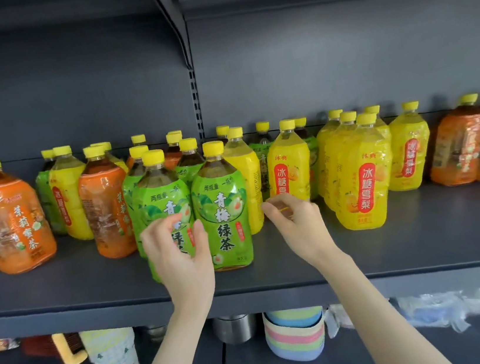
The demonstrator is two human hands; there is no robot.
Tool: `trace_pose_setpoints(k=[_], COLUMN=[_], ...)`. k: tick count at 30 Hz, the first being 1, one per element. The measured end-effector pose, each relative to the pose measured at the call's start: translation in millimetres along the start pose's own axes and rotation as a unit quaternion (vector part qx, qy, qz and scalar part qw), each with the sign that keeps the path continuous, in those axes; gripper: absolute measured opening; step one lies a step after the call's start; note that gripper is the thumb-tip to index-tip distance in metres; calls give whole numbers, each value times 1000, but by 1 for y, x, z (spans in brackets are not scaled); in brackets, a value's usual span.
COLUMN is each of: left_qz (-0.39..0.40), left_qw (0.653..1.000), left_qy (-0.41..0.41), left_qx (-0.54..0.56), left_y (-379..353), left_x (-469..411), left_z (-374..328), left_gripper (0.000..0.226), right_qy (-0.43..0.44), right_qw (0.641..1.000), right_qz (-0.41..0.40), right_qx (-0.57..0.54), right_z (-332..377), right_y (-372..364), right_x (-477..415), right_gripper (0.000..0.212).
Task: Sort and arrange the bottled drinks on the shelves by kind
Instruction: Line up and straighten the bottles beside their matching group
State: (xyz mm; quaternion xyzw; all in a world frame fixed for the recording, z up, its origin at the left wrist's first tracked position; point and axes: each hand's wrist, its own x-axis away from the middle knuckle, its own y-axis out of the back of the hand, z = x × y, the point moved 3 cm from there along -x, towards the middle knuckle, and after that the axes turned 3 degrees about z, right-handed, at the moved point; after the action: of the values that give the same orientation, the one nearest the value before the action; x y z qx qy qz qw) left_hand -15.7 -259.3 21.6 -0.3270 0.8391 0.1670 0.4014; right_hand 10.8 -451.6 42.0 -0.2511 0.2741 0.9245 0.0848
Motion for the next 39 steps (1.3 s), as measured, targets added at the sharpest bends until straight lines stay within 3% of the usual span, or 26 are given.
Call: trace_pose_setpoints(k=[4,9,13,17,27,34,39], left_qz=[6,-4,-55,-75,-86,-83,-73], left_qw=[1000,995,984,980,979,981,981], left_qy=[4,27,0,-15,-22,-30,-27], left_qx=[-14,-100,-168,-182,-183,-175,-177], left_y=[-39,-74,-83,-87,-90,-88,-88], left_x=[6,6,5,5,7,10,9], left_z=[-29,-32,-24,-19,-16,-16,-16], left_gripper=[59,96,87,87,87,86,85], right_qy=[21,25,-3,-40,-33,23,-13], right_qw=[999,998,999,993,999,998,992], right_qz=[-30,-48,-46,-25,-42,-42,-44], right_qx=[-13,17,-19,-105,0,-33,-115], right_z=[-21,-47,-64,-73,-74,-64,-68], right_y=[35,49,45,36,29,43,49], right_x=[-20,-52,-74,-91,-88,-41,-23], right_gripper=[25,56,83,97,83,83,96])
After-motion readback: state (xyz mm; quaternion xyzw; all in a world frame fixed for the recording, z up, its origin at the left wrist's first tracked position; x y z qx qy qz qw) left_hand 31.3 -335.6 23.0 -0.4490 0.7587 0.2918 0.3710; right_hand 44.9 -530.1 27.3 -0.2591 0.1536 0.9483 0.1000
